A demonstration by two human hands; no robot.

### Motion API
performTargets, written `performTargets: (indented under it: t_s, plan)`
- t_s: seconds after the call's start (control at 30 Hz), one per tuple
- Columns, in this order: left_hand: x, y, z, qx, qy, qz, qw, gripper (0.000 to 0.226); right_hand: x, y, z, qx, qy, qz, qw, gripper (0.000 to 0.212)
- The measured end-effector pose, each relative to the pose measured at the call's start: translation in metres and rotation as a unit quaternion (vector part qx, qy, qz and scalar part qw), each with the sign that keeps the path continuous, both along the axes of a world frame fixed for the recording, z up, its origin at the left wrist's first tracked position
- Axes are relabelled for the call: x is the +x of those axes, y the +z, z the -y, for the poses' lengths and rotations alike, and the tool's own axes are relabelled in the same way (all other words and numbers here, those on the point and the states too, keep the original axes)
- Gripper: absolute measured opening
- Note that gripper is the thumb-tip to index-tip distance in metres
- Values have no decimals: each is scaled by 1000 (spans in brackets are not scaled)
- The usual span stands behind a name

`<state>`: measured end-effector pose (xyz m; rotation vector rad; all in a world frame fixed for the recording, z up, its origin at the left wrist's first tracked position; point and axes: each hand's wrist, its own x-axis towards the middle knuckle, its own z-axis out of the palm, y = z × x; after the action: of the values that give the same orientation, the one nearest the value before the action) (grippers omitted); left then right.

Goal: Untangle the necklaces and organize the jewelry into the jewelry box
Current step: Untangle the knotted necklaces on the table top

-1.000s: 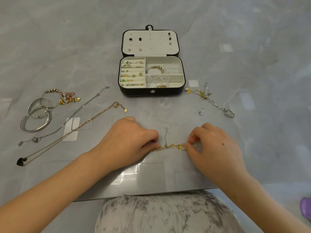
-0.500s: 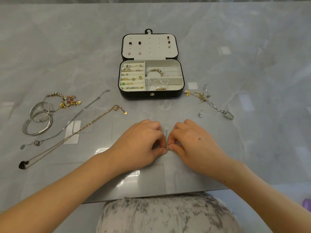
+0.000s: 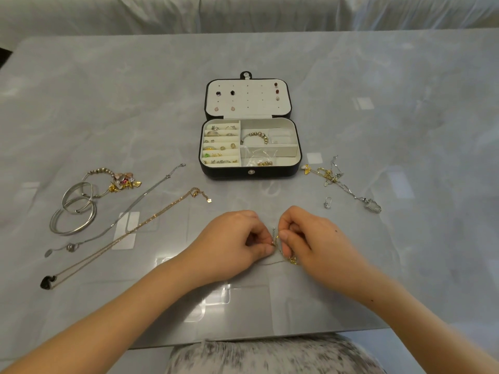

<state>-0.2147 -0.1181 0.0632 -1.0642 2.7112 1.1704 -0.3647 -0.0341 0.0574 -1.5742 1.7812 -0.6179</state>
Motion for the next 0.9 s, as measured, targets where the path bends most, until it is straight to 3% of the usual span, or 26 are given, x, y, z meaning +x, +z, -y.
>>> performTargets:
  t_s: [0.23, 0.4, 0.53, 0.73, 0.9]
  plan:
    - [1, 7, 8, 96, 71, -14, 993, 8, 2, -5, 0, -16, 2, -74, 997, 10]
    - [2, 8, 9, 140, 104, -37, 984, 10, 5, -6, -5, -50, -13, -70, 996, 11]
    - [2, 8, 9, 127, 107, -35, 986, 9, 6, -5, -6, -47, -35, -59, 997, 7]
    - [1, 6, 7, 108, 104, -36, 988, 11, 5, -3, -7, 6, -60, -41, 997, 22]
    - [1, 5, 6, 102, 96, -39, 989, 12, 10, -3, -4, 1, -89, -5, 996, 13]
